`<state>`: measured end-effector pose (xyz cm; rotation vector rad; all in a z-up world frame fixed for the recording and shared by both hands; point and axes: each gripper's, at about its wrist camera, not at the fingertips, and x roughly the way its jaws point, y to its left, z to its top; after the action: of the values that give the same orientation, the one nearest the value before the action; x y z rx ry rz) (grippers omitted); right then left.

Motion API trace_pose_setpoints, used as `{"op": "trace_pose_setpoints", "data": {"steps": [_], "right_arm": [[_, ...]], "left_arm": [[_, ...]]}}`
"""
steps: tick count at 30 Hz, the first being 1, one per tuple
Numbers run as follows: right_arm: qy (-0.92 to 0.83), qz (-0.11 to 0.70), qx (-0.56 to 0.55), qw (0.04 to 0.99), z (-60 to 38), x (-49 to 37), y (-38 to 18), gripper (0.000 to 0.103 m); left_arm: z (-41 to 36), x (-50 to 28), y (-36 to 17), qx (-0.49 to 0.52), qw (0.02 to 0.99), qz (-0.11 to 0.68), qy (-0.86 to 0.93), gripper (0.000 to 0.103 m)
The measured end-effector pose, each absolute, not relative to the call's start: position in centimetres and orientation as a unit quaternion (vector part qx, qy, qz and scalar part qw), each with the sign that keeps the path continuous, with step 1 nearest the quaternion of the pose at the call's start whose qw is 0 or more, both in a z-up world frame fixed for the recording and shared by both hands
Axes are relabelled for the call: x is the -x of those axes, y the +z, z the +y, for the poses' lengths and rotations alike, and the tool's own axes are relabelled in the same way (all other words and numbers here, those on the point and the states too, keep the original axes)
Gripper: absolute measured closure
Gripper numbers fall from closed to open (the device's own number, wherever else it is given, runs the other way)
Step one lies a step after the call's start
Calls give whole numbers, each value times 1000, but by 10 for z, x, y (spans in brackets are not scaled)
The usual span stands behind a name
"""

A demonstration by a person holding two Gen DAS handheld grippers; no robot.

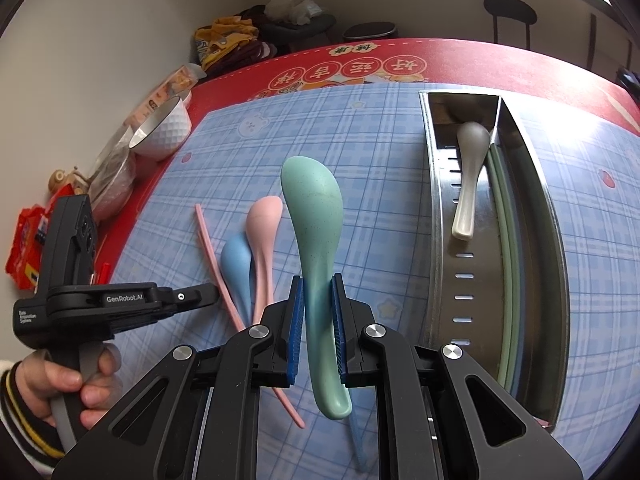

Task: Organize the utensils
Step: 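Grasp a pink chopstick with the left gripper while the right gripper holds the mint spoon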

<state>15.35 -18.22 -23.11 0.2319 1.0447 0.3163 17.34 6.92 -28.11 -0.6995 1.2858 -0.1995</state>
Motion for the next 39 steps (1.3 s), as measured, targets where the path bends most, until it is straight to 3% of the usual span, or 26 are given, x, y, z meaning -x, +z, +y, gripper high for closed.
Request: {"op": "trace_pose_setpoints", "data": {"steps": [2, 12, 30, 39], "right_arm": [[150, 495, -110, 849, -182, -154, -231, 89], [150, 495, -113, 848, -187, -156, -230, 89], [149, 491, -124, 849, -189, -153, -228, 89], [149, 485, -129, 852, -193, -149, -223, 89]], "left_arm": [[74, -174, -282, 344, 732, 582, -90, 94], [71, -175, -284, 352, 725, 586, -84, 92], [49, -189, -271, 258, 757, 598, -56, 89], [61, -181, -269, 269, 754, 594, -76, 100]]}}
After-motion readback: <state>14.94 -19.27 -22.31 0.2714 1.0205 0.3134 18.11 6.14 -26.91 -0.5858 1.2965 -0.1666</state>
